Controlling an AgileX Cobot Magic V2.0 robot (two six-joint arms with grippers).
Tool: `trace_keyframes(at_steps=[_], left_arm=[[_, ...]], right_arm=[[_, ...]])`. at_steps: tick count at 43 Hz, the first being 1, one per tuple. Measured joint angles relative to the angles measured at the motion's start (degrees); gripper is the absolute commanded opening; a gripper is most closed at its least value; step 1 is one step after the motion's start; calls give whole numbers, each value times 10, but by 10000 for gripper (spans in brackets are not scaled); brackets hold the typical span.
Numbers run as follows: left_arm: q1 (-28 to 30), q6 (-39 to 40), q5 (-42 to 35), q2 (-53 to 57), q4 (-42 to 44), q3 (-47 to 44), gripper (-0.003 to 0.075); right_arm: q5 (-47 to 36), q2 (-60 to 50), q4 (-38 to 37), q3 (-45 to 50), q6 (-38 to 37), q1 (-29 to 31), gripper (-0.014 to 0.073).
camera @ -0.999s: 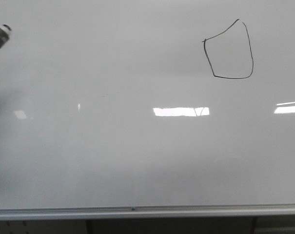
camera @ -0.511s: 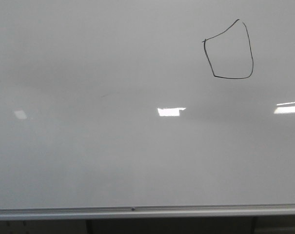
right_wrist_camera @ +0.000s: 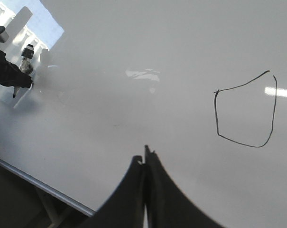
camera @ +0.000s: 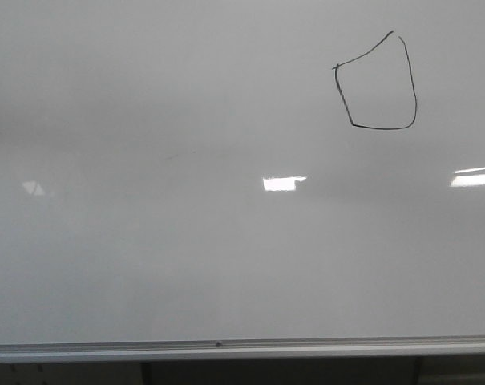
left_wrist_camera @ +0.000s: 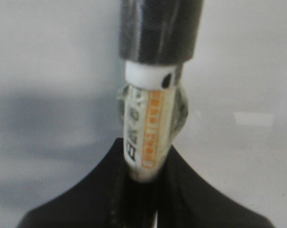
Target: Write number 0 on whiteboard
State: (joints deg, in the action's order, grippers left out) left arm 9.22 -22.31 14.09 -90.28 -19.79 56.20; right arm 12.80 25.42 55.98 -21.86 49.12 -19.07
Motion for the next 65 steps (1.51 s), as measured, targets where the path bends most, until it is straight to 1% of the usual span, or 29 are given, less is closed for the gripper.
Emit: trace_keyframes(at_steps=[6, 9, 13, 20, 23, 26, 34, 37, 38, 40, 41, 44, 46, 48, 54, 65], left_arm=[[0, 0, -7, -10, 0, 0, -15], [0, 0, -9, -11, -1, 0, 10], [0, 0, -11, -11, -1, 0, 80], [0, 0, -15, -11, -1, 0, 232], [0, 0, -17, -11, -1, 0, 277], [0, 0, -19, -11, -1, 0, 298], [0, 0, -26, -14, -1, 0, 303], [-1, 0, -27, -16, -1, 0, 337], [-2, 0, -28, -16, -1, 0, 370], [-5, 0, -31, -20, -1, 0, 414], [-8, 0, -32, -21, 0, 0, 461], [-16, 0, -33, -26, 1, 0, 537], [-24, 0, -33, -31, 2, 0, 580], [-30, -1, -34, -34, 2, 0, 603], [-45, -3, -41, -38, 3, 0, 614], [-45, -3, -43, -34, 3, 0, 610]], right_arm=[[10, 0, 0, 0, 0, 0, -59], [15, 0, 0, 0, 0, 0, -59], [19, 0, 0, 0, 0, 0, -59], [21, 0, 0, 0, 0, 0, -59], [21, 0, 0, 0, 0, 0, -59], [21, 0, 0, 0, 0, 0, -59], [21, 0, 0, 0, 0, 0, -59], [22, 0, 0, 0, 0, 0, -59], [22, 0, 0, 0, 0, 0, -59], [22, 0, 0, 0, 0, 0, -59], [22, 0, 0, 0, 0, 0, -59], [22, 0, 0, 0, 0, 0, -59], [22, 0, 0, 0, 0, 0, -59], [22, 0, 0, 0, 0, 0, -59], [22, 0, 0, 0, 0, 0, -59], [23, 0, 0, 0, 0, 0, -59]])
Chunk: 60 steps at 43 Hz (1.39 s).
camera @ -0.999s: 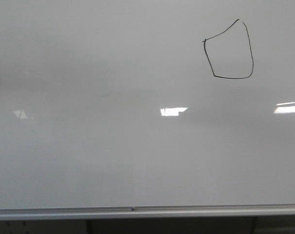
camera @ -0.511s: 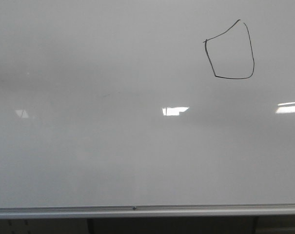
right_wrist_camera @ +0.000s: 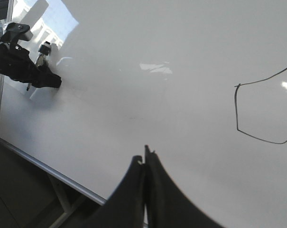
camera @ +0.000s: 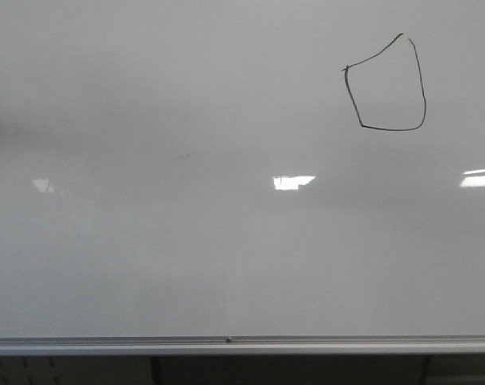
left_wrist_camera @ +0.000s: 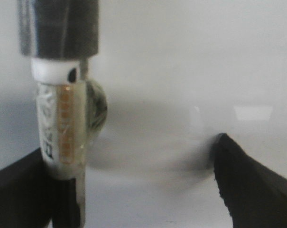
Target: Write number 0 on whiteboard
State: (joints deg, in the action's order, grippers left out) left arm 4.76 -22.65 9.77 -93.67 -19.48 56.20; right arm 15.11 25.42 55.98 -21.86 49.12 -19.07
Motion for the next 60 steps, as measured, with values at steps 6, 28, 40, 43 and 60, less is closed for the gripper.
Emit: trace_keyframes(at_steps=[6, 28, 40, 43, 60], left_arm=[[-1, 0, 7, 8, 0, 0, 610], [-5, 3, 37, 108, -7, 1, 610], [-5, 3, 48, 151, 7, 1, 581], [-5, 3, 59, 180, 8, 1, 531], [-5, 3, 229, 352, 10, 1, -15]], right_arm=[[5, 0, 0, 0, 0, 0, -59], [11, 0, 0, 0, 0, 0, -59], [11, 0, 0, 0, 0, 0, -59], [11, 0, 0, 0, 0, 0, -59], [-10, 0, 0, 0, 0, 0, -59]])
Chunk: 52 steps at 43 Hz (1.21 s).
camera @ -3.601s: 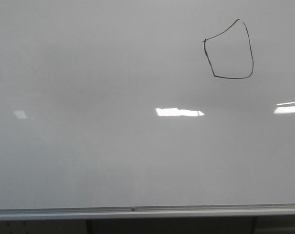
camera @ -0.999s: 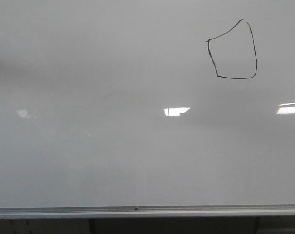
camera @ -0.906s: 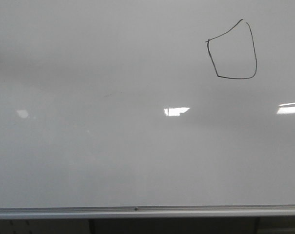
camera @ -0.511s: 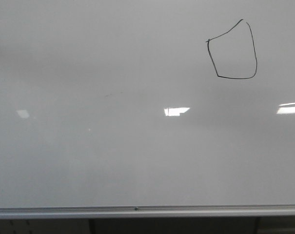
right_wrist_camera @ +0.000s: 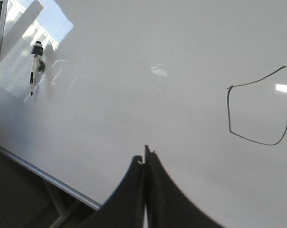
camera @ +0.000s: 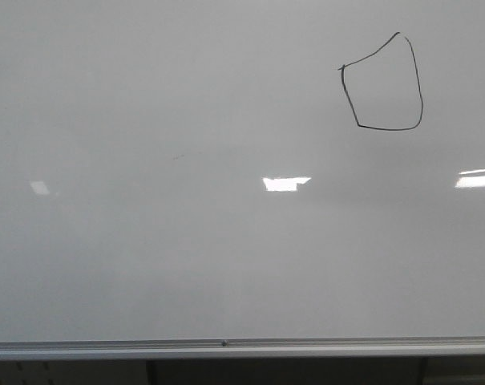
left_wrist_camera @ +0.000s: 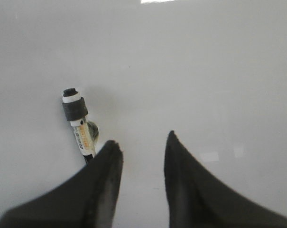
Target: Write number 0 on whiteboard
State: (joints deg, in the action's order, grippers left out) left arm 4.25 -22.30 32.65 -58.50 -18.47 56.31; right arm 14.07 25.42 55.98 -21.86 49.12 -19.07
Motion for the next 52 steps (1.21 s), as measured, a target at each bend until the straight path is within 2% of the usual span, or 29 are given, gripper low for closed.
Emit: trace_keyframes(at_steps=[10, 27, 35, 42, 52], left_arm=[[0, 0, 19, 107, -4, -58, -20], [0, 0, 23, 397, -55, -247, -20], [0, 0, 34, 522, -56, -284, -20], [0, 0, 35, 575, -56, -285, -20], [0, 0, 35, 581, -56, -285, -20]], right_arm=[[-5, 0, 1, 0, 0, 0, -59], [-5, 0, 1, 0, 0, 0, -59], [-5, 0, 2, 0, 0, 0, -59], [-5, 0, 2, 0, 0, 0, -59], [-5, 0, 2, 0, 0, 0, -59]])
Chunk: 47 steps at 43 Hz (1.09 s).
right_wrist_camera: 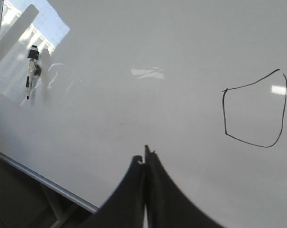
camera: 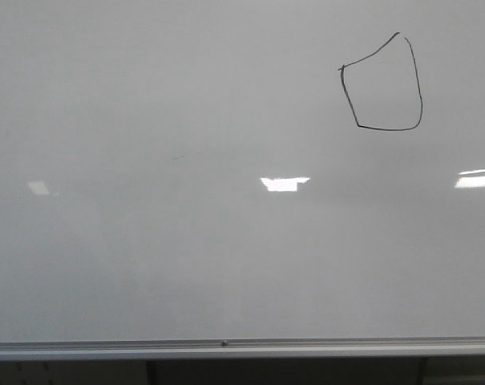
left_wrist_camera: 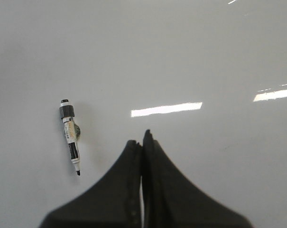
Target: Write number 0 on whiteboard
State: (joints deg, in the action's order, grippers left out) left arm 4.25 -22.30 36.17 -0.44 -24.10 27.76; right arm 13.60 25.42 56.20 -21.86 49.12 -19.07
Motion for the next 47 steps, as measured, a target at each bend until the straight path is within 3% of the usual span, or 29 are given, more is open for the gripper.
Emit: trace_keyframes(at_steps=[22, 33, 47], left_arm=[[0, 8, -31, 4, 21, -16, -20], [-27, 164, -86, 6, 160, -93, -20], [-50, 230, -245, 6, 228, -239, -20]], right_arm=[[0, 0, 0, 0, 0, 0, -59], [0, 0, 0, 1, 0, 0, -59], [0, 0, 0, 1, 0, 0, -59]])
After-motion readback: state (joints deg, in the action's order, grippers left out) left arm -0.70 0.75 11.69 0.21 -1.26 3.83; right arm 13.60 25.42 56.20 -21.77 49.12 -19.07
